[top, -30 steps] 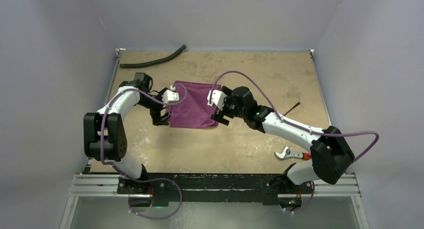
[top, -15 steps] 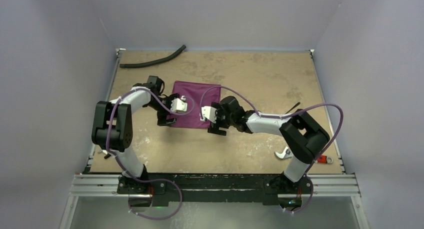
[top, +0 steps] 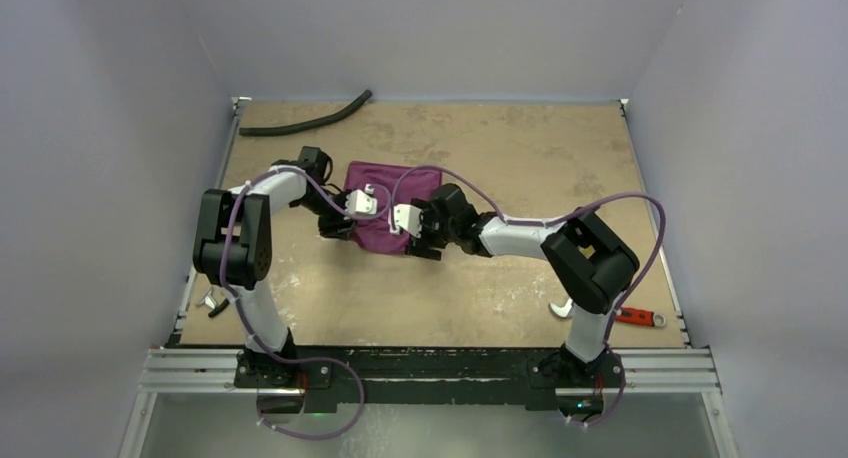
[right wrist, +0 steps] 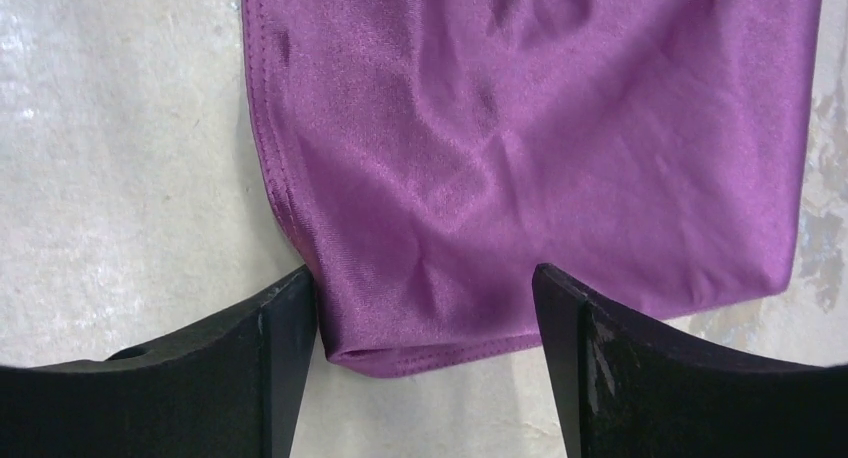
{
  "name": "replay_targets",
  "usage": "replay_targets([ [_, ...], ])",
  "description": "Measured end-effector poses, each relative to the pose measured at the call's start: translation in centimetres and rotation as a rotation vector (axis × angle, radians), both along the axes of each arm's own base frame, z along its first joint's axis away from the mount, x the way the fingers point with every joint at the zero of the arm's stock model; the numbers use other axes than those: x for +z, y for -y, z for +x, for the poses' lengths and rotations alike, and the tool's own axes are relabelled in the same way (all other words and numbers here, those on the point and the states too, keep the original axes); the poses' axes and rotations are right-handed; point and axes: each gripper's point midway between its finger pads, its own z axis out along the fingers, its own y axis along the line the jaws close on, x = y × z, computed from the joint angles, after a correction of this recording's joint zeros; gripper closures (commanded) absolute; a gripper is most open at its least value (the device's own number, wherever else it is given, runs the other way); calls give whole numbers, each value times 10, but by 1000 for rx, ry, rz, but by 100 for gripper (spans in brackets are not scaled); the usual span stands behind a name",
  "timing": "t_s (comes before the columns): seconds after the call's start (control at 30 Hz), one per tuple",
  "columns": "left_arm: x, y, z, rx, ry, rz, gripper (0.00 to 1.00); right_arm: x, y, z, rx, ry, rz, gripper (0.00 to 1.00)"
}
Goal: Fold the napkin into a case and place the utensils inside
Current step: Pick up the lower triangle-folded napkin from the center of the board, then fold the lower triangle-folded napkin at the center of the board.
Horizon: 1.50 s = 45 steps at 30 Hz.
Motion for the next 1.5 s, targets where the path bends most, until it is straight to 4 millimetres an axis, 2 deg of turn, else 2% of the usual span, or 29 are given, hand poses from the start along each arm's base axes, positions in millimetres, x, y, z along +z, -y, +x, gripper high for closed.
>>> replay_targets([
  [0.1,0,-1,7,12,3,-1,65,-2,-8,0,7,-41,3,22],
  [0.2,0,-6,11,27,10,-2,66,-2,-18,-3,12,-83,6,22],
  [0.37,0,-26,12,65,17,9,70,-6,-34,-19,28,-147,15,26],
  [0.47,-1,-45,8,94,20,37,94,-8,-42,-25,32,-169,22,32],
  [0.5,-1,-50,7,99,21,46,97,-8,-44,-26,31,-174,26,34],
  [0.6,-1,-59,9,114,32,68,98,-10,-47,-29,29,-194,37,39],
  [0.73,-1,-60,9,115,34,71,98,-10,-52,-30,18,-217,59,40],
  [0.9,-1,-60,9,110,34,74,100,-11,-61,-32,17,-232,93,50],
  [0.97,-1,-61,8,103,32,81,100,-11,-66,-33,20,-231,108,59],
  [1.1,-1,-64,5,96,15,97,100,-12,-73,-40,28,-246,150,91],
  [1.17,-1,-66,2,93,-8,109,100,-13,-75,-43,24,-269,171,100],
  [1.37,1,-71,-12,82,-117,142,100,-8,-71,-51,-31,-477,282,100],
  [1.4,1,-72,-17,81,-136,147,91,-7,-69,-51,-40,-510,297,100],
  [1.43,1,-72,-21,81,-152,150,78,-5,-68,-52,-45,-540,309,100],
  [1.5,2,-73,-29,83,-186,155,44,-3,-65,-55,-54,-599,332,100],
])
